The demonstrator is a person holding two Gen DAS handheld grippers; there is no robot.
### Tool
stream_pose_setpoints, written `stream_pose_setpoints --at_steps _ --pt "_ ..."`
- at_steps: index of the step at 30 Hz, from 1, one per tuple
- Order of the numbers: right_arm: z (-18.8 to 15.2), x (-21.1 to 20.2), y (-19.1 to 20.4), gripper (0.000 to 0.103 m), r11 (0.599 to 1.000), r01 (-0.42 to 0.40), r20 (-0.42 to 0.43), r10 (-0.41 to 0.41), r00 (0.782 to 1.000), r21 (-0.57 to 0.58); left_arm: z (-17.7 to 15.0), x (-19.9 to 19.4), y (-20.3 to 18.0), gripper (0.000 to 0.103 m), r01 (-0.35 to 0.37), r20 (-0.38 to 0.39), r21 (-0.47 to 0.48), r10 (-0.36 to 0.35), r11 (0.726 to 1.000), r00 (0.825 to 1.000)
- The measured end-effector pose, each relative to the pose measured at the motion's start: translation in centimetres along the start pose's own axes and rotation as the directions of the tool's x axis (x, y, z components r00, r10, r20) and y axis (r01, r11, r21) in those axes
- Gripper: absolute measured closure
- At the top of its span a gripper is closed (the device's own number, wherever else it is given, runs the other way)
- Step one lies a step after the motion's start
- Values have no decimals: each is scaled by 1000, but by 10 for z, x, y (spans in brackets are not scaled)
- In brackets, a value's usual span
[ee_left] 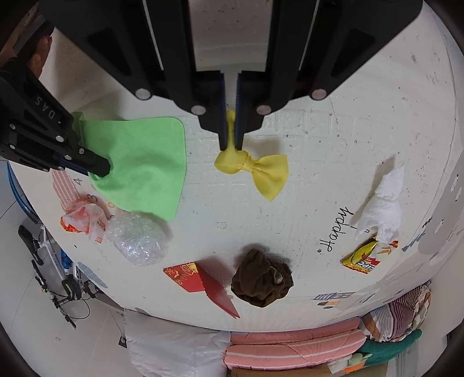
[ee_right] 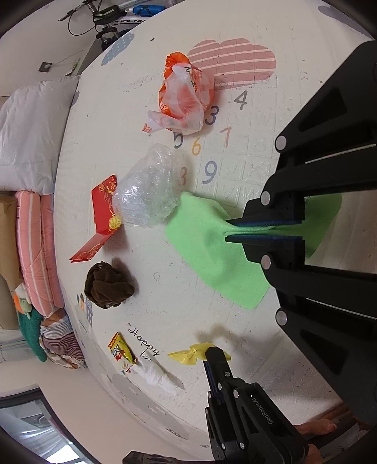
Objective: Collect trash
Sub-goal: 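Grasp the yellow bow with the left tool while the right tool grasps the green cloth, then carry the yellow bow and green cloth with both tools to the bin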
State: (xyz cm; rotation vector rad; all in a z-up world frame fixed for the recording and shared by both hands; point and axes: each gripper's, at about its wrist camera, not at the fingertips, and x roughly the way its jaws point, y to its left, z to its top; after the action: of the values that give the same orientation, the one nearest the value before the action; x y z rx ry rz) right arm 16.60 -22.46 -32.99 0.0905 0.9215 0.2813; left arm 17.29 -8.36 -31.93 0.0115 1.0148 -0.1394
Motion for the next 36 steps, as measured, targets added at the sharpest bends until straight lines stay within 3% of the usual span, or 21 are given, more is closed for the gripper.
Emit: stream_pose_setpoints --at_steps 7,22,29,36 --pt "1 -26 7 99 1000 -25 55 25 998 -5 0 -16 -1 98 8 31 -17 -7 1000 999" --pt "-18 -111 5 99 1000 9 160 -7 987 -14 -17 -83 -52 97 28 114 109 -40 994 993" --pt "-43 -177 -24 99 997 51 218 -62 974 57 -23 -112 -103 97 95 122 186 -118 978 985" --pt "-76 -250 -84 99 975 123 276 -171 946 183 -24 -136 -182 97 175 115 319 -221 932 968"
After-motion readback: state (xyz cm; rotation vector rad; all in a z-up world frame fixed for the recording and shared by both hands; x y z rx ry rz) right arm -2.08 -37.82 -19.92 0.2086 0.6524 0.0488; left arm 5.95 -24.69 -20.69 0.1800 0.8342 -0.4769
